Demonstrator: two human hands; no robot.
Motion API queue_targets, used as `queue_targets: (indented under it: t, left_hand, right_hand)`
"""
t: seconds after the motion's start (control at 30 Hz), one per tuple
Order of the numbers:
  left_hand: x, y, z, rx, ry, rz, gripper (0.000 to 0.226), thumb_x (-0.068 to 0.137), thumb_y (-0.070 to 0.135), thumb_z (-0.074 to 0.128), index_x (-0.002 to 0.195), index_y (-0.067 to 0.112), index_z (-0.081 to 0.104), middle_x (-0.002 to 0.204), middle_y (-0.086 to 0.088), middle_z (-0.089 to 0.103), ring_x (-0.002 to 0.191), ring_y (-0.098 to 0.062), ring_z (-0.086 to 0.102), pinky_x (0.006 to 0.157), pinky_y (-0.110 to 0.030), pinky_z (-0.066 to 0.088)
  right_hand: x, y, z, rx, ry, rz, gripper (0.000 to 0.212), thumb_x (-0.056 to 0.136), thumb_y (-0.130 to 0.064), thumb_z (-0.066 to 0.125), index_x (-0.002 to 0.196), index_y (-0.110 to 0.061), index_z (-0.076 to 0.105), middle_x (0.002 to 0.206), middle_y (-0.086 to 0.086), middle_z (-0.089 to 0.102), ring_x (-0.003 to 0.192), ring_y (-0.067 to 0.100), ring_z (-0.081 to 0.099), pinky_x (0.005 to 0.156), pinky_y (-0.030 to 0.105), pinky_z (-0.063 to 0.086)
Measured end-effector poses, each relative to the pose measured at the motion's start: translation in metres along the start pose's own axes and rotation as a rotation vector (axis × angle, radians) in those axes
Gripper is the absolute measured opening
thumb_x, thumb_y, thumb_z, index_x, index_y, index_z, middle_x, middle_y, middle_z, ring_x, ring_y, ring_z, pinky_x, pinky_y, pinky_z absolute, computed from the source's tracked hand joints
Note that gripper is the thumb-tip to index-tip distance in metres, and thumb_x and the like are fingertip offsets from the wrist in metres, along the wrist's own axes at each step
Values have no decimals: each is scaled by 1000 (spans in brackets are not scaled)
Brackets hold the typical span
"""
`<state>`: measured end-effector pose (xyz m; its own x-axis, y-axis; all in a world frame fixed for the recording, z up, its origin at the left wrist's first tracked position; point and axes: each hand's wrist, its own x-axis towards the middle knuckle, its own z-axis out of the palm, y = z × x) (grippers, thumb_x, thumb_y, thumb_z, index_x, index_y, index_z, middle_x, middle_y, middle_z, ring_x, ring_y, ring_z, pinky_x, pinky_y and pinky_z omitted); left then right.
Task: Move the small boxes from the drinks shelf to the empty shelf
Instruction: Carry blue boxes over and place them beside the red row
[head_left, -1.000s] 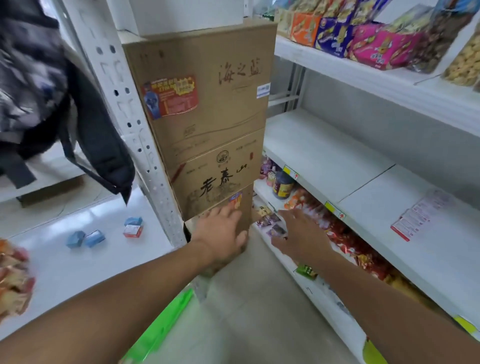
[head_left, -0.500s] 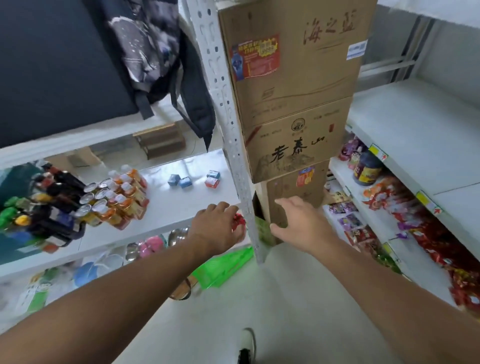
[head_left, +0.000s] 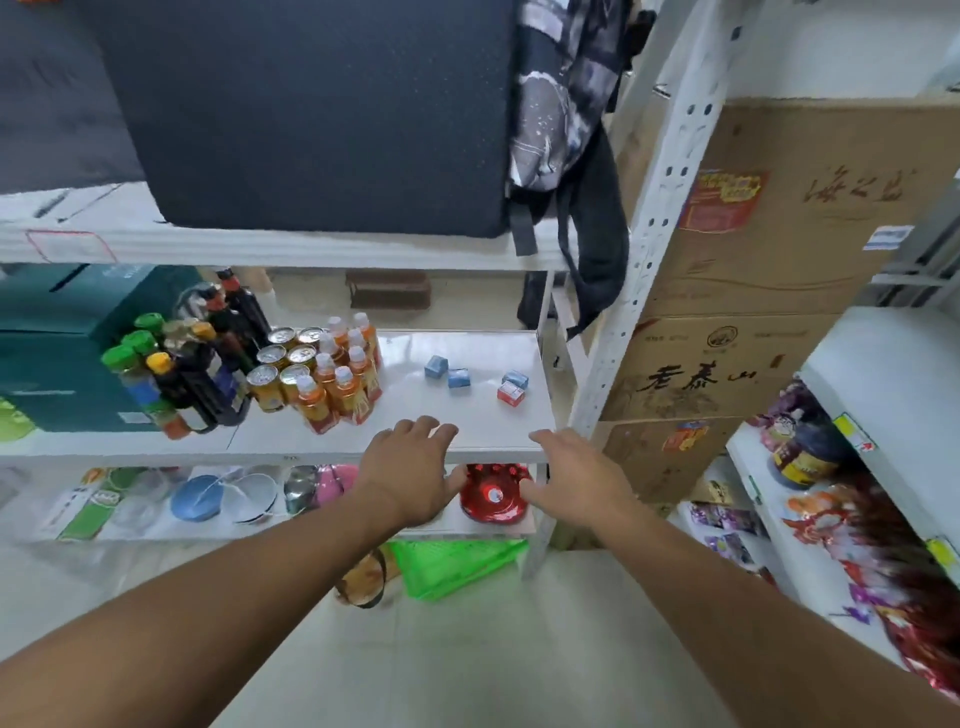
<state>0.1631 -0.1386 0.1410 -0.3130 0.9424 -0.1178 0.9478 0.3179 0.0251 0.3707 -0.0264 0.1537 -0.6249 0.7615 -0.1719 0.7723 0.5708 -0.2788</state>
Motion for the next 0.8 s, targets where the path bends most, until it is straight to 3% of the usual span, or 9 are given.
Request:
queue_targets:
  t: [0.33,0.57,0.8]
  left_hand:
    - [17,-101,24,-88,-16,38,68,103,61,44,162,26,38,164,-5,46,146,-30,45,116,-49,43]
    - [51,-114,39,-108,-50,79,68,103,61,46,161,27,38,163,-4,48,145,-30,47,114,-50,46]
    - [91,-98,46,-103,-59,104,63,105,56,46,161,28,40,160,-1,52,141,-27,51,108,-47,51]
  right_hand:
    - [53,-67,37,-38,-36,68,76,87,-61,64,155,-33,43,146,0,54,127,20,58,104,45,54]
    - [74,-71,48,-27,-20,98,77,84,-64,66,151,-32,48,135,-1,60,118,17,63,99,42,58]
    - [105,-38,50,-22,-16,130,76,85,-61,66,152,-29,47,136,3,60,122,23,62,98,46,58]
